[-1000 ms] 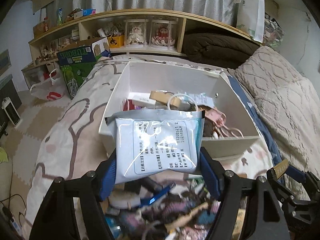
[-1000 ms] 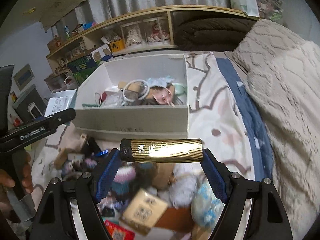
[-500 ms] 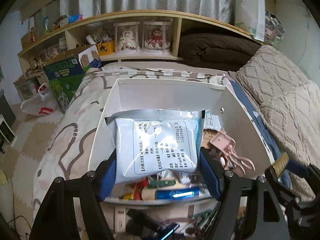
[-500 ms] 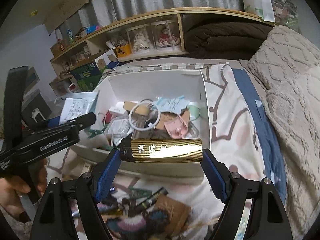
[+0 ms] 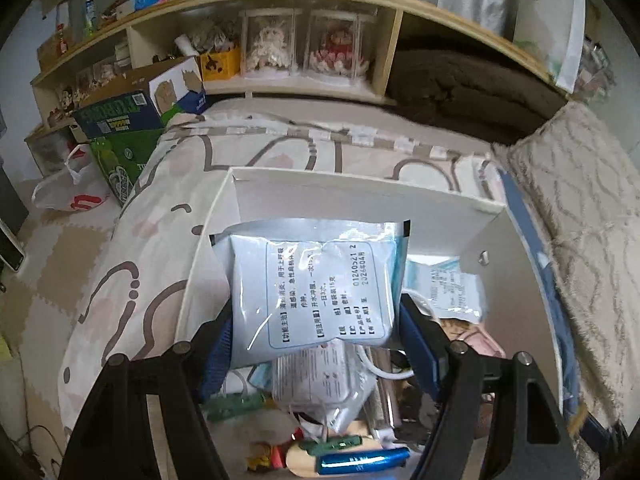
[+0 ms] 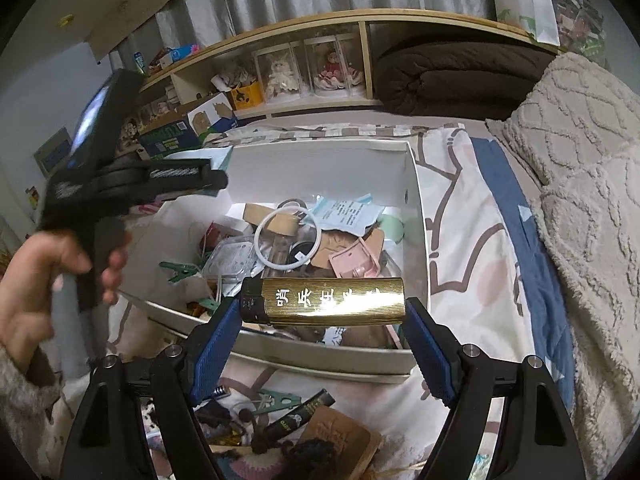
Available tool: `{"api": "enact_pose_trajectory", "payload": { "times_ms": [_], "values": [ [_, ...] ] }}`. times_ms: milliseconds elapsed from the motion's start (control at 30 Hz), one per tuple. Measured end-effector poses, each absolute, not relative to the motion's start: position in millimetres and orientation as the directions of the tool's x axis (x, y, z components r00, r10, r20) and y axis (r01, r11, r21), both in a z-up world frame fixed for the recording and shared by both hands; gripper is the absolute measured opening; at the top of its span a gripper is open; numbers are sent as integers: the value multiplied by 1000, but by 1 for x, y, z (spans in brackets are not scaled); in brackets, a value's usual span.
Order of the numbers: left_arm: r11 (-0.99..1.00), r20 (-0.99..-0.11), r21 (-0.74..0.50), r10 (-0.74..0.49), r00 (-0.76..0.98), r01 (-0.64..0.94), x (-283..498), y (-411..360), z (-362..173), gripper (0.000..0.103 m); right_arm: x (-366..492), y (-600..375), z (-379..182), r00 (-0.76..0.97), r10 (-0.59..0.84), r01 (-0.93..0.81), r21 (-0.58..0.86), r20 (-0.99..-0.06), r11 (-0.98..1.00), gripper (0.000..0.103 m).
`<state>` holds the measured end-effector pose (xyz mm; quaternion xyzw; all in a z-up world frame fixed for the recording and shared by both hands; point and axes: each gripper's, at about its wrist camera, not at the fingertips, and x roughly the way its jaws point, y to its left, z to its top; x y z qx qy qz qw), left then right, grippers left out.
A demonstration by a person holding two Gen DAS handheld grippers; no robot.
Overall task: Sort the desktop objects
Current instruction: 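Carry the packet with the left tool into the white box while the right tool carries the gold bar, then open the left tool to drop the packet into the white box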
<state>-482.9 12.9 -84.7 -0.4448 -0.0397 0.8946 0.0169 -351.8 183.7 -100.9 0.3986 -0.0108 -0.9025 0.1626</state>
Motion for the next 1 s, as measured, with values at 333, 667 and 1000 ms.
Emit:
{"api": "enact_pose_trajectory", "payload": {
  "times_ms": [333, 667, 1000],
  "values": [
    [-999, -824, 30, -36, -566, 19, -524, 18, -100, 75, -352, 189, -103, -617, -318, 299, 159, -720, -941, 82],
    [-999, -845, 21, -38, -534, 38, -552, 16, -117, 78, -354, 191, -105, -614, -326, 306, 165, -719, -938, 82],
    [-993, -850, -40, -22, -526, 107, -553, -1, -118, 95, -359, 191, -112, -606, -328, 296, 177, -725, -939, 82]
  ]
}}
